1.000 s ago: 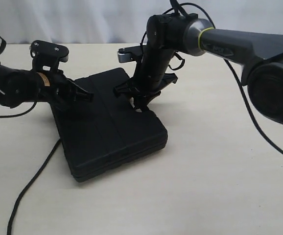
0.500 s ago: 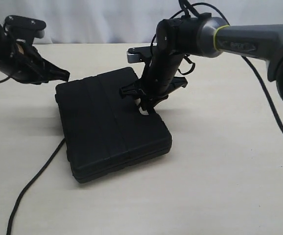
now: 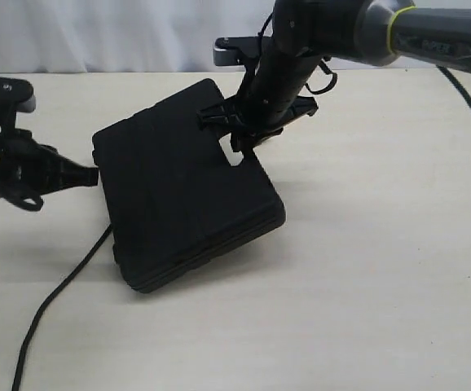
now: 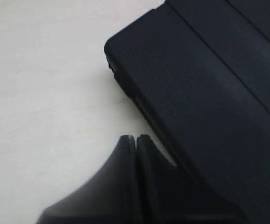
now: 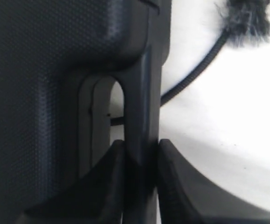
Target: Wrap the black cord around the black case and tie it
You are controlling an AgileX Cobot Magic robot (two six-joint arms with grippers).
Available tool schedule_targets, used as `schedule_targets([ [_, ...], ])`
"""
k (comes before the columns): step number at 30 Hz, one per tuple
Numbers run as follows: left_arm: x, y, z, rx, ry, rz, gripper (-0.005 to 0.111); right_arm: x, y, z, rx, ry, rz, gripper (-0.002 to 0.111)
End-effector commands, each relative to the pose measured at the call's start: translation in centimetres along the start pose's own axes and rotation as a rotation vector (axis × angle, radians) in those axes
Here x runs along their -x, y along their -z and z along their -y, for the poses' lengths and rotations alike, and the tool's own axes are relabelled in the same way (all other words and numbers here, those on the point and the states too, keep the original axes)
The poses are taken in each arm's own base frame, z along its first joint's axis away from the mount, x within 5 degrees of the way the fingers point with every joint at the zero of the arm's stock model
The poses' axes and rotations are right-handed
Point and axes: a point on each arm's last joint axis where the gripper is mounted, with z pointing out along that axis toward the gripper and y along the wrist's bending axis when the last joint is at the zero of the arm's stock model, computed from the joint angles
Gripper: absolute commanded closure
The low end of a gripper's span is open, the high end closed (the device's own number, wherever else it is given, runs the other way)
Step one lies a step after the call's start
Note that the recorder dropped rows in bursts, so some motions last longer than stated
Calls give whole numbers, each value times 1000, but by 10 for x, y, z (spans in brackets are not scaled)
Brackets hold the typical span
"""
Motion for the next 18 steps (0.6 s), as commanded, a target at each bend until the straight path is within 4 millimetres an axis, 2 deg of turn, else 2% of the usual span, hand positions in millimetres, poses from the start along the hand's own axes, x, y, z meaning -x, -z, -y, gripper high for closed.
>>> schedule_targets([
  [1,-18,2,-2,-1,41,43,107,8,32,-15,132,-34,93,104],
  [6,-40,3,-4,7,11,-63,107,9,44,-27,147,-9,135,104],
  [14,-64,7,-7,18,11,-151,107,7,45,-27,146,-6,121,104],
  [18,-69,7,-6,14,12,-171,107,7,45,-27,146,-6,121,104],
])
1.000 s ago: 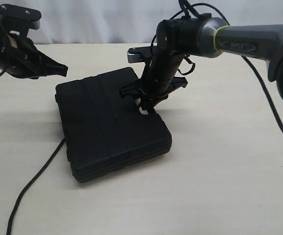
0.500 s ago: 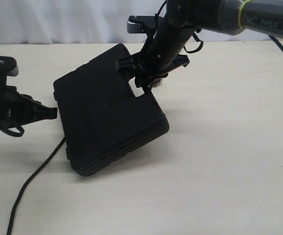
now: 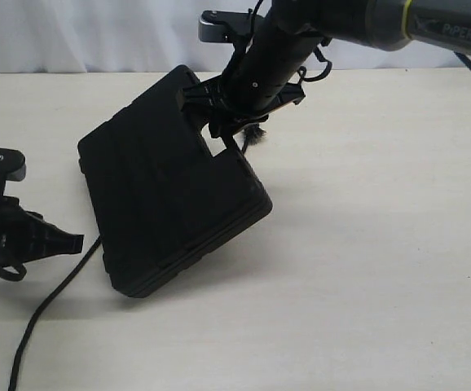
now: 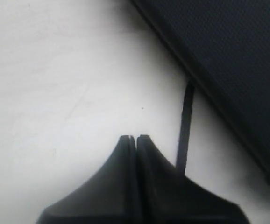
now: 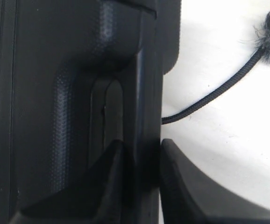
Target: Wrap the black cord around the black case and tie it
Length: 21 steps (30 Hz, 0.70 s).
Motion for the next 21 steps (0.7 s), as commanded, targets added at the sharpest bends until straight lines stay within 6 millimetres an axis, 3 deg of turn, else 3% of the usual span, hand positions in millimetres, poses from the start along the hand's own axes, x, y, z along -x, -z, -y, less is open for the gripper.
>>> schedule_targets([
  [1,-7,1,14,-38,-71,-22,107,6,16,-7,41,-15,64,104],
  [3,-11,3,35,-102,-215,-23,107,6,16,-7,39,-11,64,104],
  [5,-13,3,42,-119,-235,-28,107,7,18,-5,13,11,70,104],
  [8,-18,-4,40,-110,-228,-66,107,7,22,-4,-10,26,77,104],
  [12,-34,-31,39,-107,-287,-136,107,7,23,-4,-12,27,72,104],
  [17,-28,-45,27,-66,-225,-166,107,5,24,-3,-28,38,52,104],
  [21,-13,-49,2,-5,-129,-148,107,6,29,-2,-47,42,67,104],
])
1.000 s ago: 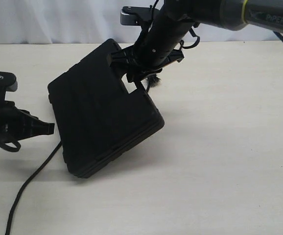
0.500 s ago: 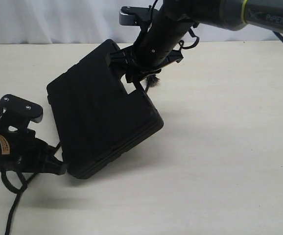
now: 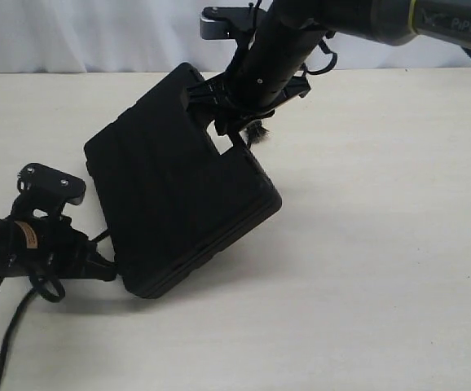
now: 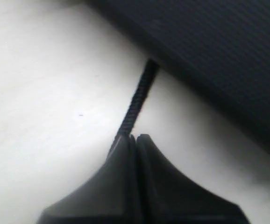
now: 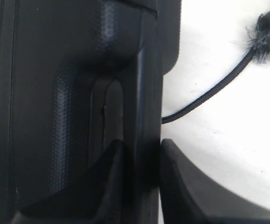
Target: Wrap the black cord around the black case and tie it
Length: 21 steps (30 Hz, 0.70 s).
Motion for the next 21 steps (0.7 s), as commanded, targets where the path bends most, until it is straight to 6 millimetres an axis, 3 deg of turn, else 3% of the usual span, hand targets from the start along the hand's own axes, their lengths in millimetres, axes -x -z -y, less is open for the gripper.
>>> schedule_targets([
  [1,1,-4,-29,65,105,-56,107,7,25,-1,-22,-3,77,104],
  [3,13,-4,-40,85,131,-13,107,7,29,0,-33,-4,83,104],
  [9,36,4,-44,94,133,28,107,7,28,-4,-7,-49,81,104],
  [14,58,63,-40,94,168,292,107,9,32,-8,34,-102,111,104],
  [21,23,106,-20,14,72,648,107,15,39,-16,126,-165,169,104],
])
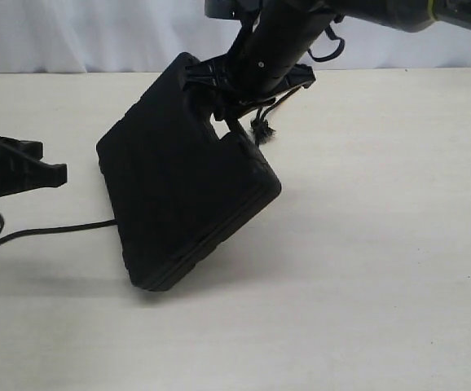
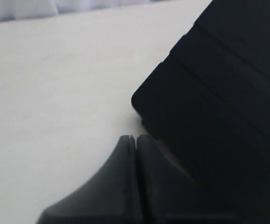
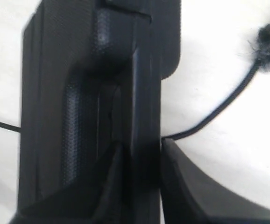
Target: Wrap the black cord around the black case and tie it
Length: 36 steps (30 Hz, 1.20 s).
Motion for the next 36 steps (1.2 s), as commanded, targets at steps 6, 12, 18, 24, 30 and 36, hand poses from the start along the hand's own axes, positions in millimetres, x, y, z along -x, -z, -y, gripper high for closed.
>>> schedule_targets([
  [6,-31,52,54,-523,-362,289,107,14,18,-16,160,-129,141,104],
  [12,-38,53,62,-563,-340,221,99,13,17,-18,159,-121,135,104],
  [18,-43,58,81,-656,-393,203,54,10,16,-32,179,-102,143,104],
  [24,-51,61,90,-672,-496,181,38,10,16,-32,178,-100,142,104],
  [30,-48,61,97,-626,-558,222,38,10,16,-32,178,-100,142,104],
  [36,-34,57,115,-565,-578,107,38,10,16,-32,179,-101,150,104],
])
